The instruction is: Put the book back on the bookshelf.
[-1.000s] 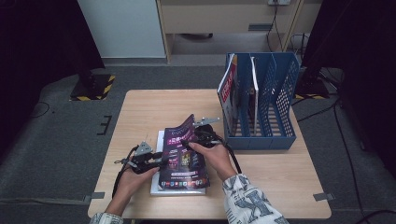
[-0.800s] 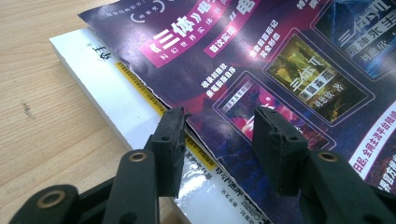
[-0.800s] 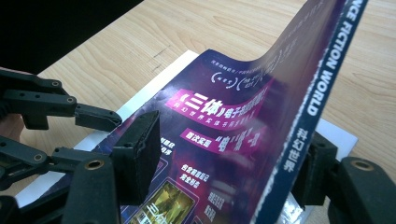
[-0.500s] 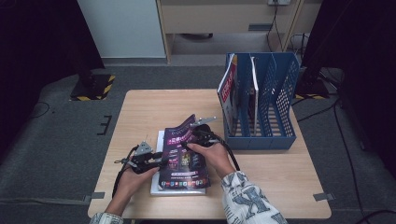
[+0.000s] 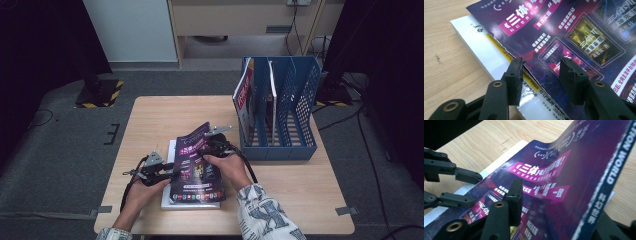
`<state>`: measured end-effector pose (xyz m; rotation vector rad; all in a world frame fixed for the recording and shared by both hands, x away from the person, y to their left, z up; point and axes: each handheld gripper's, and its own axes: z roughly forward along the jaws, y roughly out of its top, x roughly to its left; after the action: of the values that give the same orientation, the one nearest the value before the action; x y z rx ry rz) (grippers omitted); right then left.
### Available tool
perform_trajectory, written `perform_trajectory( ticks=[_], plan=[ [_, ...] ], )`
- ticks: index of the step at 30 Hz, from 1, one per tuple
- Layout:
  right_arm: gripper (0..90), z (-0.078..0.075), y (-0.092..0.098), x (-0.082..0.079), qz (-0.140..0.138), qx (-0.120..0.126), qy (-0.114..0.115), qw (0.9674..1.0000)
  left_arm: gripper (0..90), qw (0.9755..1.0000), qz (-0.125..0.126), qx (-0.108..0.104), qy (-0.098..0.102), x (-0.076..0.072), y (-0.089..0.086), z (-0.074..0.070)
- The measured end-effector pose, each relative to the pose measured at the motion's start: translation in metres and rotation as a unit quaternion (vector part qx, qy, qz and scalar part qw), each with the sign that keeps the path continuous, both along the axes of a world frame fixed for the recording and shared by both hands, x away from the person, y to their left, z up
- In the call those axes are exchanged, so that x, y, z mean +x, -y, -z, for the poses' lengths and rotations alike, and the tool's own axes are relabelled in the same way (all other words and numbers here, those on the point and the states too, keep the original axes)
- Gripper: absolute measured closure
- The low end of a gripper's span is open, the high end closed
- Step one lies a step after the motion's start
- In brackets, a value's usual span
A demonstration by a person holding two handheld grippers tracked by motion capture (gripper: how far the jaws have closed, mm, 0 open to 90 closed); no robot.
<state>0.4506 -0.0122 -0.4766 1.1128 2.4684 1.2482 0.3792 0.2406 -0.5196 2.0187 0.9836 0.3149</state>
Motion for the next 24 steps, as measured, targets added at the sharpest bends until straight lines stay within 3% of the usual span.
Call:
perform_trajectory(
  ticks=[10,24],
  plan=[
    [77.8,-0.004,0.004,-0.004,0.017,0.025,0.014,0.9994,55.2,1.0,-0.004,-0.005,-0.003,0.002,-0.002,0.0],
    [79.2,-0.009,0.004,-0.011,0.015,0.039,0.032,0.9986,53.6,0.9999,-0.01,-0.012,-0.003,0.003,-0.001,-0.001]
  ],
)
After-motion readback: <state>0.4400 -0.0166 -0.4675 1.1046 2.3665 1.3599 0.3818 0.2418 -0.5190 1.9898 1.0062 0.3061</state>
